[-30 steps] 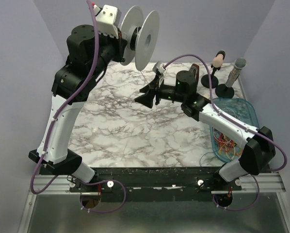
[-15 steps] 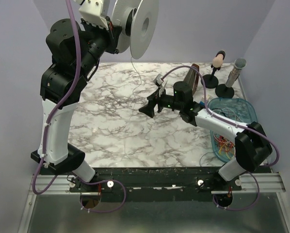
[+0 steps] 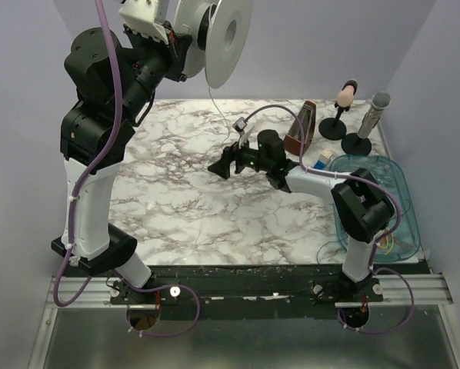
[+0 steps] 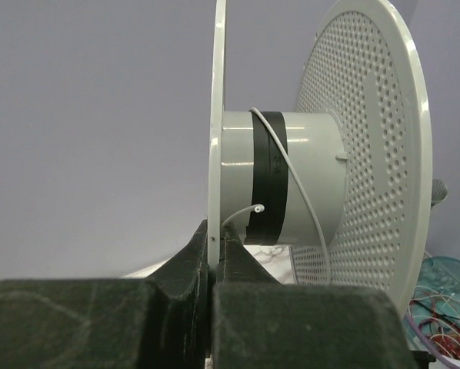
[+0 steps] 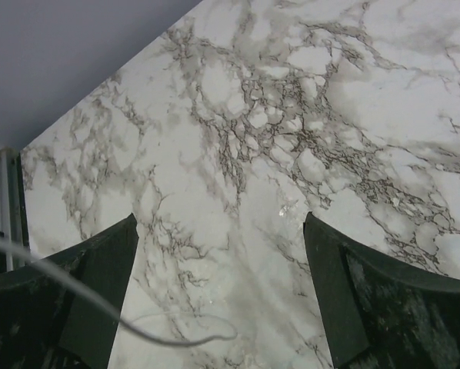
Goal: Wrap the cables
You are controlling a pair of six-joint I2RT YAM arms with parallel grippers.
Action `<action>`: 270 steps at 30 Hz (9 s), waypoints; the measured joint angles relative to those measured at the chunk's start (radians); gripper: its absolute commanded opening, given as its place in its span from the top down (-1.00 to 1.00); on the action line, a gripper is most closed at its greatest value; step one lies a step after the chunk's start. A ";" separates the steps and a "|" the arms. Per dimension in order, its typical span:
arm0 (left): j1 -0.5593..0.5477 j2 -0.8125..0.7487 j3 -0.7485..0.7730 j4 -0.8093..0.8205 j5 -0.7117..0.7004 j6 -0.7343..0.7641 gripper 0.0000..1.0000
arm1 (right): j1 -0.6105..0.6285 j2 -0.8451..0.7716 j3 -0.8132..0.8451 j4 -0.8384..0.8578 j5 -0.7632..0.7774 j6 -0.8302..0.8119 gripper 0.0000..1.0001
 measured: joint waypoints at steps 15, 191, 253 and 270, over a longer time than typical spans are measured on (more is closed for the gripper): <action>0.032 -0.121 -0.186 -0.089 0.238 0.093 1.00 | -0.217 -0.068 -0.072 0.058 -0.031 0.274 0.99; 0.095 0.090 -0.183 0.033 0.201 -0.338 1.00 | 0.029 -0.318 0.119 -0.204 -0.019 0.341 0.18; 0.092 0.011 -0.222 0.072 0.495 -0.176 1.00 | -0.269 -0.419 -0.217 0.058 -0.080 0.303 0.99; 0.117 -0.153 -0.769 -0.164 0.883 0.222 1.00 | -0.293 -0.660 -0.031 -0.704 -0.085 -0.216 0.99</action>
